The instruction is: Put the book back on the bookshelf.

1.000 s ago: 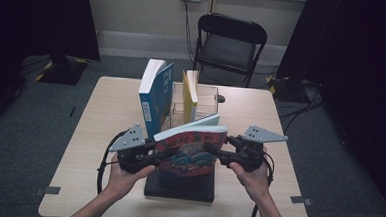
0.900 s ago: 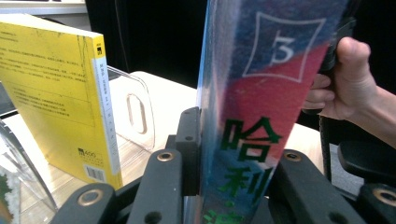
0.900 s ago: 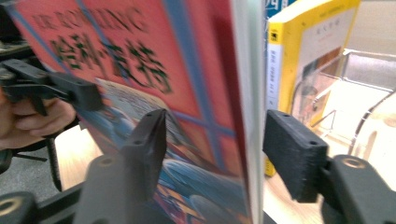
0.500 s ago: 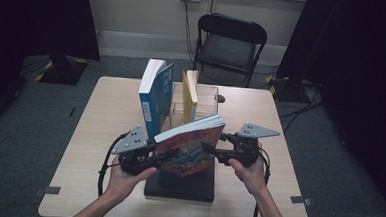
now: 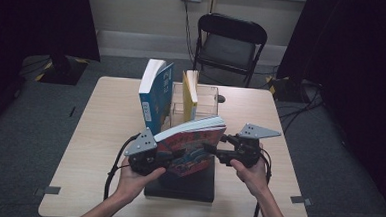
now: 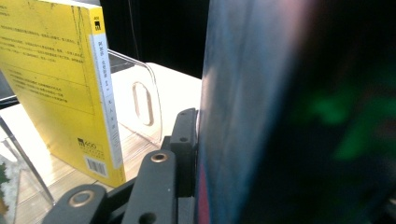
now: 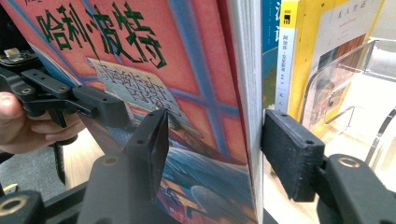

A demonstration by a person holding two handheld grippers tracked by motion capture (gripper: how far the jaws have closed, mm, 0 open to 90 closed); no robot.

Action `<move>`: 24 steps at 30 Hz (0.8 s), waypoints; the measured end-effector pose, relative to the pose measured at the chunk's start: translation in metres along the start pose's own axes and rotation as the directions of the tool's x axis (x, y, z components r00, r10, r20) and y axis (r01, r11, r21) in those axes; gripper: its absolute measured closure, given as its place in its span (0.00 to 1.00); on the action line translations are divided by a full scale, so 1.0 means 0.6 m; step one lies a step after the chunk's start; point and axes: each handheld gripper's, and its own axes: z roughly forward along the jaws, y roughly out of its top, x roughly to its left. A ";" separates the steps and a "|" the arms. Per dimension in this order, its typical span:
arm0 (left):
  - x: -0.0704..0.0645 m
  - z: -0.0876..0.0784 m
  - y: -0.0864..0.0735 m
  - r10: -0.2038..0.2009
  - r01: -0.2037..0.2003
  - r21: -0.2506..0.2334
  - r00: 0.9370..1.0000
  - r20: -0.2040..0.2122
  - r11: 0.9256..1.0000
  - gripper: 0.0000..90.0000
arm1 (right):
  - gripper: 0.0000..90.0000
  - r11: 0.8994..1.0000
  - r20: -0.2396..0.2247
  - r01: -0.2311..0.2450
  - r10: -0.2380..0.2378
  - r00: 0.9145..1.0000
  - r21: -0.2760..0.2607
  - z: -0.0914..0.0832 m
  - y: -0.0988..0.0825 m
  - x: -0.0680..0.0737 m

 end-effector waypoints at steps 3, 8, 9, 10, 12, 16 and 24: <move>0.003 0.002 0.000 0.007 -0.007 -0.008 1.000 0.002 1.000 0.78 | 0.48 1.000 0.003 -0.004 0.004 1.000 0.003 0.000 0.001 -0.001; 0.006 0.005 0.005 0.013 -0.013 0.002 1.000 0.007 1.000 0.81 | 0.49 1.000 0.007 -0.004 0.004 1.000 0.006 0.002 0.002 -0.003; 0.007 0.006 0.009 0.012 -0.012 0.012 1.000 0.002 1.000 0.82 | 0.49 1.000 0.008 -0.003 0.003 1.000 0.004 0.002 0.002 -0.003; 0.006 0.008 0.013 -0.001 0.001 0.020 1.000 -0.003 1.000 0.83 | 0.49 1.000 0.012 -0.003 0.002 1.000 0.005 0.001 0.002 -0.004; 0.005 0.011 0.017 0.006 -0.006 0.027 1.000 -0.006 1.000 0.83 | 0.48 1.000 0.033 0.000 0.000 0.999 0.008 0.002 0.003 -0.006; 0.009 0.011 0.020 -0.037 0.039 0.030 0.999 -0.037 0.999 0.83 | 0.40 1.000 0.045 0.010 -0.010 0.999 0.006 -0.006 0.007 -0.008; 0.036 -0.015 0.008 -0.129 0.130 0.019 0.991 -0.045 0.991 0.83 | 0.37 0.998 0.107 -0.052 0.049 0.993 0.028 -0.039 -0.038 -0.035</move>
